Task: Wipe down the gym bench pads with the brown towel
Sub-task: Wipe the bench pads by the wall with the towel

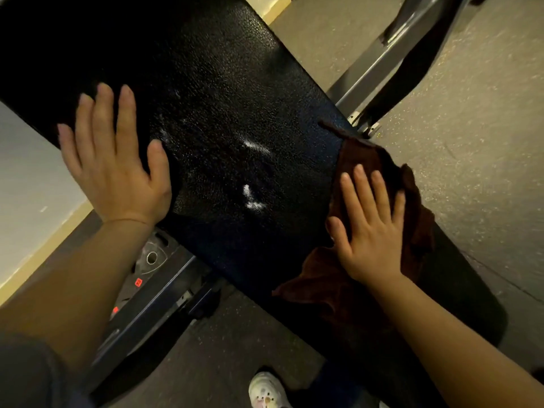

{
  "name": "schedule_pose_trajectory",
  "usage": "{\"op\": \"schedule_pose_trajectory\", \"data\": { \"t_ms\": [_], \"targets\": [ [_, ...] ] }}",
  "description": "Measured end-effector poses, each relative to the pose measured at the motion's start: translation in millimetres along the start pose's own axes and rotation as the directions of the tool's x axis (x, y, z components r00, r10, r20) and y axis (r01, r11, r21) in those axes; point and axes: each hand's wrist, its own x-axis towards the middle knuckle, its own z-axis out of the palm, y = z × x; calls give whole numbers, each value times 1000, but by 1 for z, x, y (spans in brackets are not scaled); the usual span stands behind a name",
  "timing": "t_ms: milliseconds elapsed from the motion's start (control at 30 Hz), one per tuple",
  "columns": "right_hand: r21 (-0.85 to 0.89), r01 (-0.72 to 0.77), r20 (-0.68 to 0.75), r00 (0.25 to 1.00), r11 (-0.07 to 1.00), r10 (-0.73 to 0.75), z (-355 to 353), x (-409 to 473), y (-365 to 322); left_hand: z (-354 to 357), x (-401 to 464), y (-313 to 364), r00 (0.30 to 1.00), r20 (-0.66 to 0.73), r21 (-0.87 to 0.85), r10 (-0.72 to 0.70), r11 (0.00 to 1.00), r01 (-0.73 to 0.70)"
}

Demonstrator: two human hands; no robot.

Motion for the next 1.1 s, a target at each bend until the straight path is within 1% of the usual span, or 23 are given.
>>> {"op": "schedule_pose_trajectory", "data": {
  "t_ms": [67, 167, 300, 500, 633, 767, 900, 1000, 1100],
  "targets": [
    [-11, -60, 8, 998, 998, 60, 1, -16, 12, 0, -1, 1, 1000, 7, -5, -10, 1000, 10],
    [-30, -96, 9, 995, 995, 96, 1, -25, 12, 1, 0, 1, 1000, -7, 3, 4, 1000, -4],
    [22, -146, -33, 989, 989, 146, 4, 1, -32, 3, -1, 1, 998, -55, 10, 12, 1000, -11],
    [95, 3, -90, 996, 995, 6, 2, 89, -122, 5, -2, -1, 999, -47, 4, 19, 1000, -19],
    [78, 98, -81, 992, 992, -92, 1, 127, -157, 5, -2, -3, 999, -49, 6, 10, 1000, -10],
    [102, 178, -66, 983, 979, -171, 0, 127, -147, 4, -1, -3, 999, -36, 11, 12, 1000, -11],
    [84, 258, -39, 966, 963, -255, -2, 96, -123, 4, -1, -4, 998, -54, 9, 15, 1000, -15],
    [66, 275, -21, 961, 959, -274, -1, 65, -99, 4, -1, -3, 999, -49, 30, 10, 1000, -9],
    [53, 247, -19, 969, 967, -247, -1, 38, -74, 3, -2, -2, 999, -33, 34, 6, 999, -5]
  ]
}}
